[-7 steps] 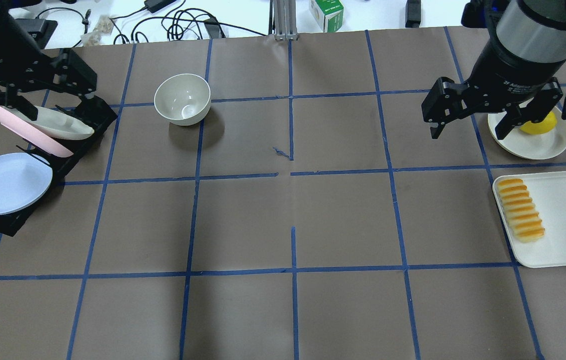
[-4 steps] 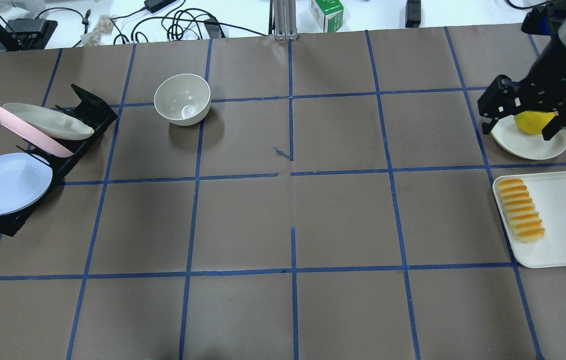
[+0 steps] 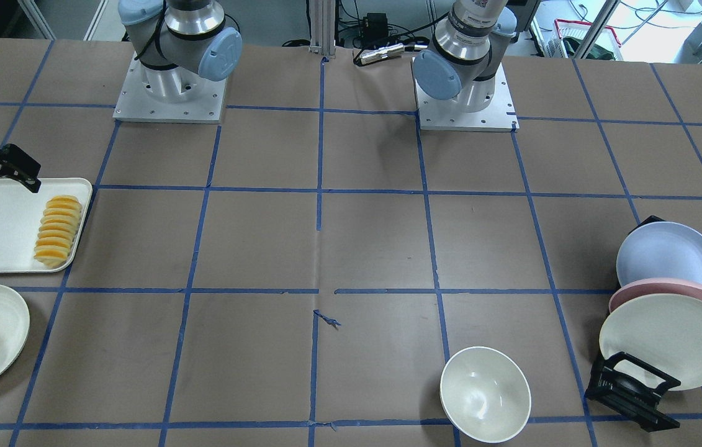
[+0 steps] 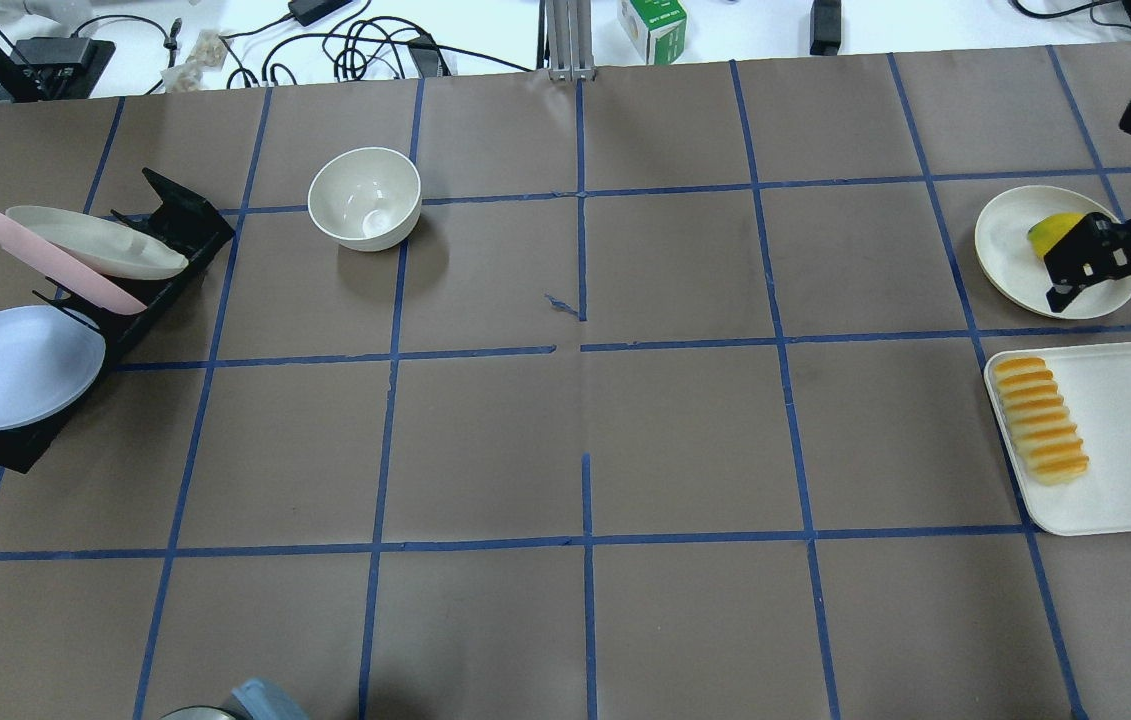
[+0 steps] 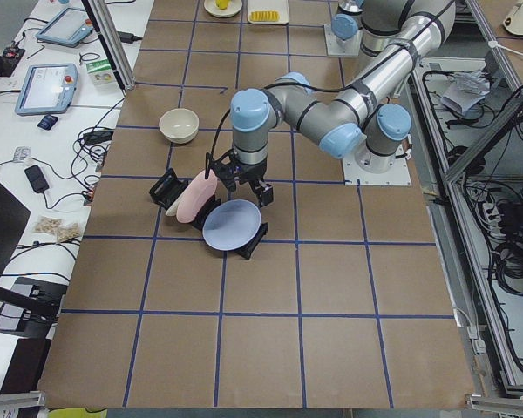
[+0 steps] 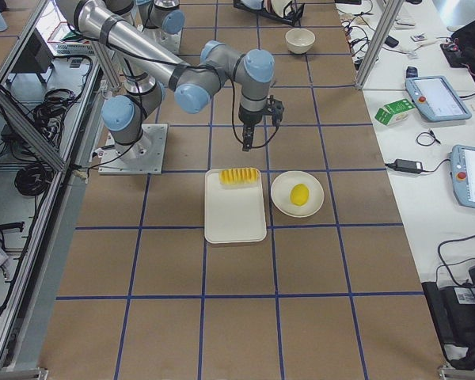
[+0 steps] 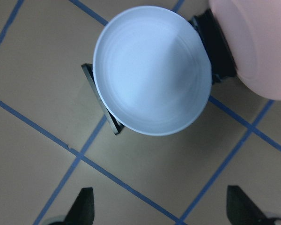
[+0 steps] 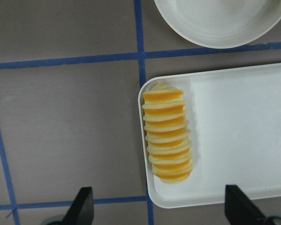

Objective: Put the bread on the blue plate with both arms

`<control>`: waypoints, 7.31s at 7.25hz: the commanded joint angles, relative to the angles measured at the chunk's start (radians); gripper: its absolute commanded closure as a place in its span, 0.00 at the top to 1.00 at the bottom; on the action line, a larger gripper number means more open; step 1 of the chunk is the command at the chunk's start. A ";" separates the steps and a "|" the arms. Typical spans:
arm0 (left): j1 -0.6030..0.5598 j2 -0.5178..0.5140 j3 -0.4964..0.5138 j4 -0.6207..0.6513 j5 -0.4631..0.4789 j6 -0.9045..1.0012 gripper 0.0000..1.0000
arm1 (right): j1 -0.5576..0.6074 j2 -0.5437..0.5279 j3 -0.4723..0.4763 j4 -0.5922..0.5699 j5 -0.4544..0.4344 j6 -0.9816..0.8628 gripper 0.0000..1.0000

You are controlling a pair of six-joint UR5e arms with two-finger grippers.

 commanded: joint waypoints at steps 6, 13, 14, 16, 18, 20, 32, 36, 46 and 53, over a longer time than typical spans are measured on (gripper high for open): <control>0.017 -0.234 -0.007 0.143 0.021 0.004 0.42 | -0.029 0.229 0.142 -0.283 0.005 -0.152 1.00; 0.025 -0.235 -0.018 0.129 0.021 0.008 0.04 | -0.038 0.254 0.148 -0.280 -0.005 -0.139 0.71; 0.025 -0.235 -0.011 0.128 0.024 0.008 0.00 | -0.038 0.263 0.150 -0.281 -0.004 -0.138 0.55; 0.040 -0.209 -0.003 0.082 0.030 0.034 0.00 | -0.038 0.262 0.148 -0.278 0.001 -0.137 0.00; 0.094 -0.168 0.023 -0.017 0.099 0.131 0.00 | -0.038 0.253 0.142 -0.268 -0.001 -0.137 0.00; 0.083 -0.078 0.067 -0.180 0.116 0.200 0.00 | -0.038 0.246 0.136 -0.260 -0.001 -0.134 0.00; -0.846 0.038 -0.489 0.497 -0.393 -0.559 0.00 | 0.277 0.093 -0.194 0.176 0.042 0.327 0.00; -0.943 -0.057 -0.488 0.622 -0.386 -0.647 0.43 | 0.443 0.093 -0.188 0.162 0.108 0.528 0.00; -0.765 0.137 0.144 -0.366 -0.091 -0.140 1.00 | 0.937 0.433 -0.178 -0.289 0.146 0.834 0.00; -0.773 0.156 0.137 -0.277 -0.090 -0.127 1.00 | 0.919 0.412 -0.194 -0.291 0.085 0.817 1.00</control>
